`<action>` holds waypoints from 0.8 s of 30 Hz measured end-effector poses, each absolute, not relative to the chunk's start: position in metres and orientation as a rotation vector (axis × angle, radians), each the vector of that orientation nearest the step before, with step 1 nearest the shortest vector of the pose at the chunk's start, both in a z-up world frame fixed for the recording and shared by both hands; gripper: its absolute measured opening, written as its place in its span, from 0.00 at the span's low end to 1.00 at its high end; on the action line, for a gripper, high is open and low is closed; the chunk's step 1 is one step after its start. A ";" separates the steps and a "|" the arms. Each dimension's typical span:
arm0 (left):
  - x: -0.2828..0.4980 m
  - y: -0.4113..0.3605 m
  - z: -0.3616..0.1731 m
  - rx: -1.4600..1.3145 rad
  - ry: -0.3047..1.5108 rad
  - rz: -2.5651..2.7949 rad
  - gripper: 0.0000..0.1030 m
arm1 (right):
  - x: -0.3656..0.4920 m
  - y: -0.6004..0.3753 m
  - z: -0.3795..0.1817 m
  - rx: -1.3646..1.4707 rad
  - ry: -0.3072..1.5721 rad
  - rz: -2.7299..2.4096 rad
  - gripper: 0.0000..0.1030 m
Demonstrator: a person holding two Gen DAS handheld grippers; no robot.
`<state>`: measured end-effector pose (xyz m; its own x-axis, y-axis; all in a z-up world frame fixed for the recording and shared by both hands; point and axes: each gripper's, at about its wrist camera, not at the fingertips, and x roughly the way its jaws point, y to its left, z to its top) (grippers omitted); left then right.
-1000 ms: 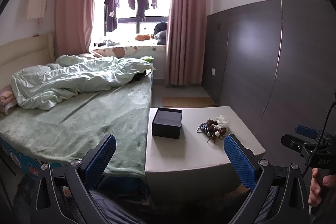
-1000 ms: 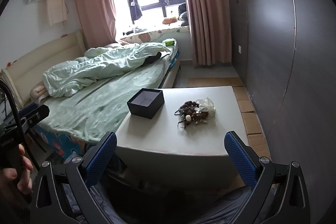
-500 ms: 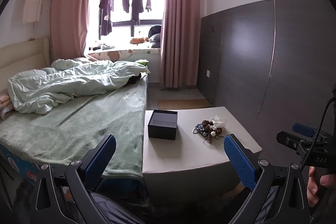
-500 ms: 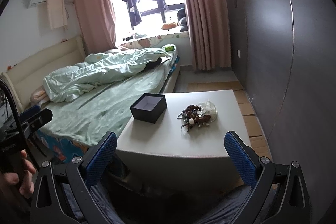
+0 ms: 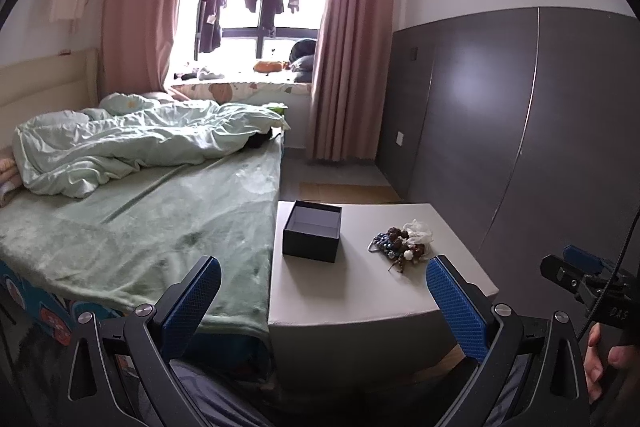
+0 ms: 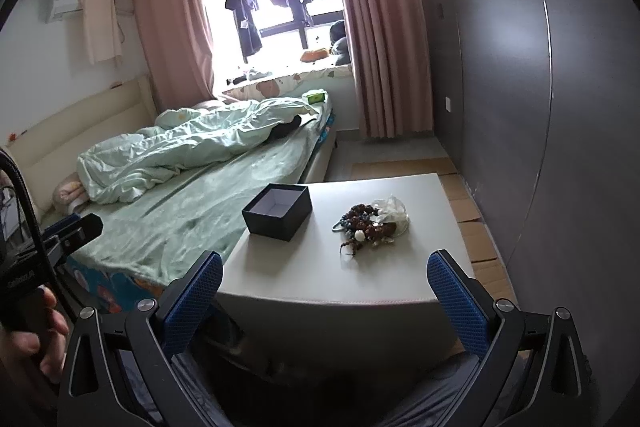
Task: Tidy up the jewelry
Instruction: 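Move both tools toward the jewelry pile beside the black box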
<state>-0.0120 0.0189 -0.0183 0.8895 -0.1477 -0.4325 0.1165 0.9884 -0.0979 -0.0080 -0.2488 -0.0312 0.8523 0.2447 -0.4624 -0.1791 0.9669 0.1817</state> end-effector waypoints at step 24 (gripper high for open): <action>0.009 -0.001 -0.022 -0.096 0.485 -0.203 1.00 | -0.001 -0.264 -0.044 0.153 0.526 0.217 1.00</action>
<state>0.0087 -0.0011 -0.0220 0.8650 -0.2167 -0.4526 0.1711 0.9753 -0.1400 -0.0010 -0.2635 -0.0439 0.8428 0.2435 -0.4801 -0.1651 0.9658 0.2001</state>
